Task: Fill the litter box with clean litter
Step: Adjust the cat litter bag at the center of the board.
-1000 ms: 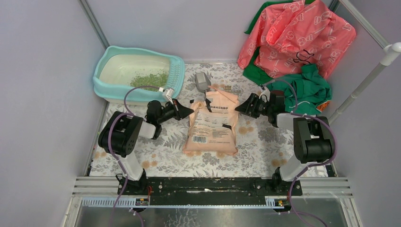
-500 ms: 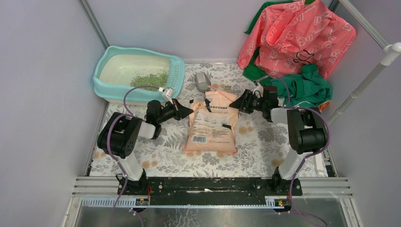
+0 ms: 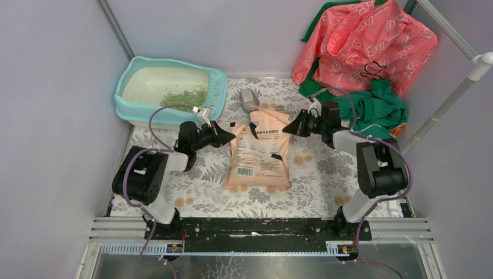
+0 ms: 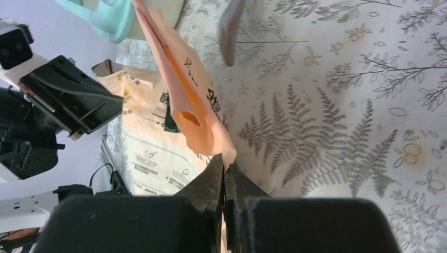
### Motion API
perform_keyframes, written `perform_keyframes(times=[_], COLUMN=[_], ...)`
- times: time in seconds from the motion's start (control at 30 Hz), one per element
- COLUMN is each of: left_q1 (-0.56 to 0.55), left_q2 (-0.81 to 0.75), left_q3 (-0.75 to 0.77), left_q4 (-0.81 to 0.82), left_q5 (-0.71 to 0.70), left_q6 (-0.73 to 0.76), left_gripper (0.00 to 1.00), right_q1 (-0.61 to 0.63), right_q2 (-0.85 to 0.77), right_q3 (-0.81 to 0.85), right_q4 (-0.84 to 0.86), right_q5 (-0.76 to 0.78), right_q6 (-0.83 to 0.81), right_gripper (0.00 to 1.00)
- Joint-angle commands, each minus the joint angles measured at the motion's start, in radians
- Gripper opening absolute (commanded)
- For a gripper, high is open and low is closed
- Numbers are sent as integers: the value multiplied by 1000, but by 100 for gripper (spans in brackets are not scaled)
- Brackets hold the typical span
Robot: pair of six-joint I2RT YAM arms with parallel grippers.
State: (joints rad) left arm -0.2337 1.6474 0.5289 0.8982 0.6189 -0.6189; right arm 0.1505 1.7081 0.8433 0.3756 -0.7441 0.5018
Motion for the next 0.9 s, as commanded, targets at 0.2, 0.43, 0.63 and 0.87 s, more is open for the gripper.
perform_keyframes(times=[0.2,0.43,0.63,0.87], left_q1=[17,17,18,17], left_q2=[-318,-527,-664,-792], left_q3=[21,-2,-69,-127], left_q4=[-265,-385,-422,-453], left_q5=[-92,-122,-174,-238], left_q6=[98,119,110,79], left_gripper=[2,3,3,5], right_q1=[4,4,4,4], right_q2=[-328,-450,-575,-723], right_q3=[20,9,-61,-81], right_q4=[-124,-127,-114,-171], right_q5=[-35,-71,-78,-74], right_q6=[-53,-69,-83,-82], right_gripper=[0,0,0,0])
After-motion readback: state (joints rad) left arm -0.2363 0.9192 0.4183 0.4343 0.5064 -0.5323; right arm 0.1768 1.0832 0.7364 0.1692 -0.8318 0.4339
